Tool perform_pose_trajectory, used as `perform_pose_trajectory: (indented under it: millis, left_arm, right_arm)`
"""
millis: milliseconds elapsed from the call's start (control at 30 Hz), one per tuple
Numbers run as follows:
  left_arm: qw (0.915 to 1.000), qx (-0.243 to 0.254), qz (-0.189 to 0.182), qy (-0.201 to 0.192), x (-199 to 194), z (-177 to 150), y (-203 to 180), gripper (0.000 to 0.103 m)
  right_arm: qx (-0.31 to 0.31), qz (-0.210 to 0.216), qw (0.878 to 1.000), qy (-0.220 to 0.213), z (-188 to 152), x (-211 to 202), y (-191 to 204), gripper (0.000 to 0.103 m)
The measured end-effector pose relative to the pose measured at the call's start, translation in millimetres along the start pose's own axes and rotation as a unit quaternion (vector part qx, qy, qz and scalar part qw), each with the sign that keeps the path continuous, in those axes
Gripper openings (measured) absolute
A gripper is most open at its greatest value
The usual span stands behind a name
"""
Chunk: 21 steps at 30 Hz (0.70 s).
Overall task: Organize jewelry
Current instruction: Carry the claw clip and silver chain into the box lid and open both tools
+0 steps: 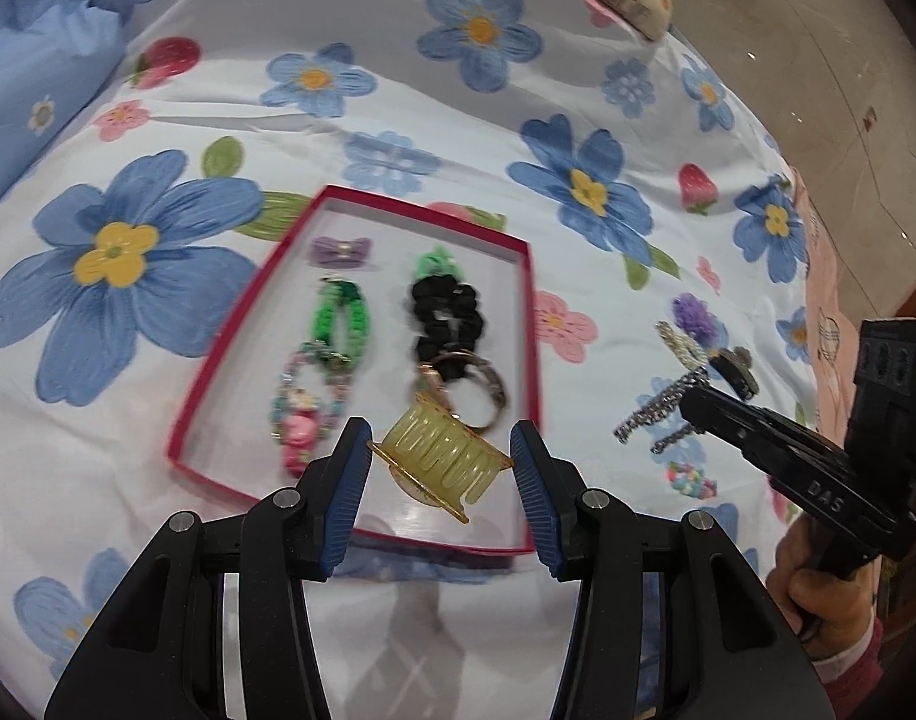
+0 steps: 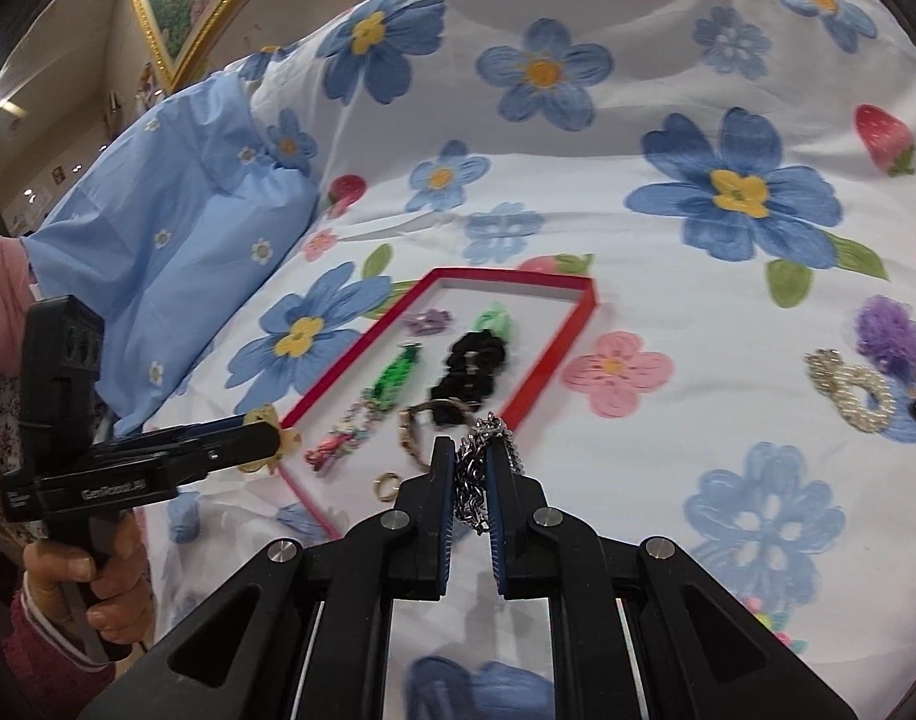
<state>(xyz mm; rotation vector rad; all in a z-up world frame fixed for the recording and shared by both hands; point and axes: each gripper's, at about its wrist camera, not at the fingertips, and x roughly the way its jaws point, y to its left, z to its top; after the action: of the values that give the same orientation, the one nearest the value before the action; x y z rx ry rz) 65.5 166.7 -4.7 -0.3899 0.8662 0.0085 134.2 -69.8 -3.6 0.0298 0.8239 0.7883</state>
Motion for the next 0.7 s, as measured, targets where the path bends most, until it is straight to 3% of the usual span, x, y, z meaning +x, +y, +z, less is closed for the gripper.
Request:
perform_pose_trajectory:
  millis: [400, 700]
  left_arm:
    - [0.9993, -0.030, 0.022, 0.003, 5, 4, 44, 0.047]
    - [0.9984, -0.026, 0.049, 0.014, 23, 8, 61, 0.047]
  right_arm:
    - [-0.028, 0.034, 0.999, 0.018, 6, 28, 44, 0.010]
    - [-0.033, 0.043, 0.998, 0.037, 6, 51, 54, 0.010]
